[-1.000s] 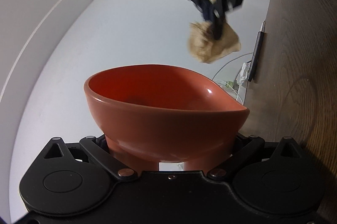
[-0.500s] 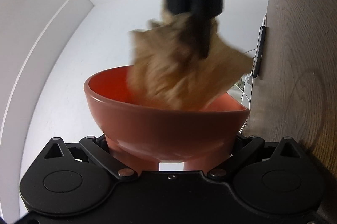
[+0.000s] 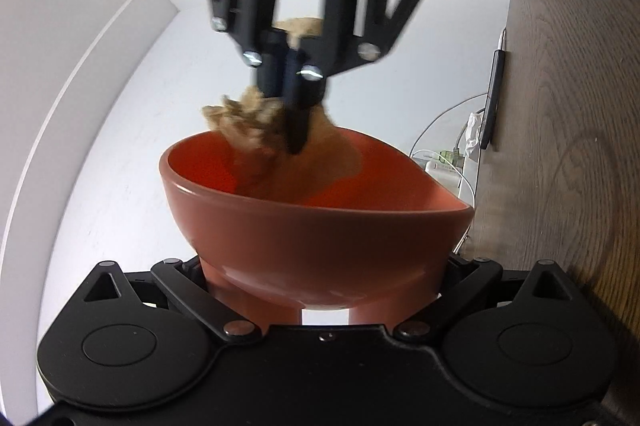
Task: Clean bowl
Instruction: 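Tilt the bowl up with the left tool while the right tool brings the cloth inside, then wipe the cloth around the bowl interior with the right tool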
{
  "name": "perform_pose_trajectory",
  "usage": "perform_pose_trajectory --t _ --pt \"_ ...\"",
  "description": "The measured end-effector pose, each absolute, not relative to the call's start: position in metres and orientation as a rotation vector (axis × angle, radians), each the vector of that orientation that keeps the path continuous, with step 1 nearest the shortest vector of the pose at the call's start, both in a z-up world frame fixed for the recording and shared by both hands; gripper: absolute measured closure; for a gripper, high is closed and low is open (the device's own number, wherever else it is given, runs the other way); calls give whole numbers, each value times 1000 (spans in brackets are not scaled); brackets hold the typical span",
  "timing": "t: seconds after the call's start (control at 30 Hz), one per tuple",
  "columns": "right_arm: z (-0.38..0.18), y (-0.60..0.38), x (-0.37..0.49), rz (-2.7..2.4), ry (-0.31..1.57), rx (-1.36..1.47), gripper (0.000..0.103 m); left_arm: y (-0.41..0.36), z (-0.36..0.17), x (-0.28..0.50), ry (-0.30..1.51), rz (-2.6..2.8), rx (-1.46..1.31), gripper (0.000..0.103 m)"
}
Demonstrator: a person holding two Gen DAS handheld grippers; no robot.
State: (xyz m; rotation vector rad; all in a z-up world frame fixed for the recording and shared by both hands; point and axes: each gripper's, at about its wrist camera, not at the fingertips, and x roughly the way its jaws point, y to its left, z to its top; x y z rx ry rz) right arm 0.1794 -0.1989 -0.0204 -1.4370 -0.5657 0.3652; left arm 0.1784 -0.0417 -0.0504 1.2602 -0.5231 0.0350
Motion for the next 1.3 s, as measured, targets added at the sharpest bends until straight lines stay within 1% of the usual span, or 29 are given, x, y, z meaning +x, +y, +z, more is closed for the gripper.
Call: perform_pose_trajectory --t 0.13,0.27,0.47,0.63,0.7,1.13,1.3 --pt "-38 -208 191 403 -520 -1470 95 -52 -49 177 -523 35 1260 5" --pt "-56 -214 191 486 -526 -1464 95 -51 -48 175 -524 35 1260 5" --pt "-70 -213 181 577 -632 -1481 95 -50 -48 177 -524 35 1260 5" --pt "-62 -217 199 519 -695 -1446 95 -48 -49 178 -524 33 1260 5" --pt "-58 -218 205 493 -690 -1440 95 -48 -49 178 -524 33 1260 5" --pt "-80 -253 289 431 -572 -1510 95 -47 -48 178 -524 32 1260 5" --pt "-92 -252 294 485 -587 -1513 95 -47 -48 178 -524 32 1260 5"
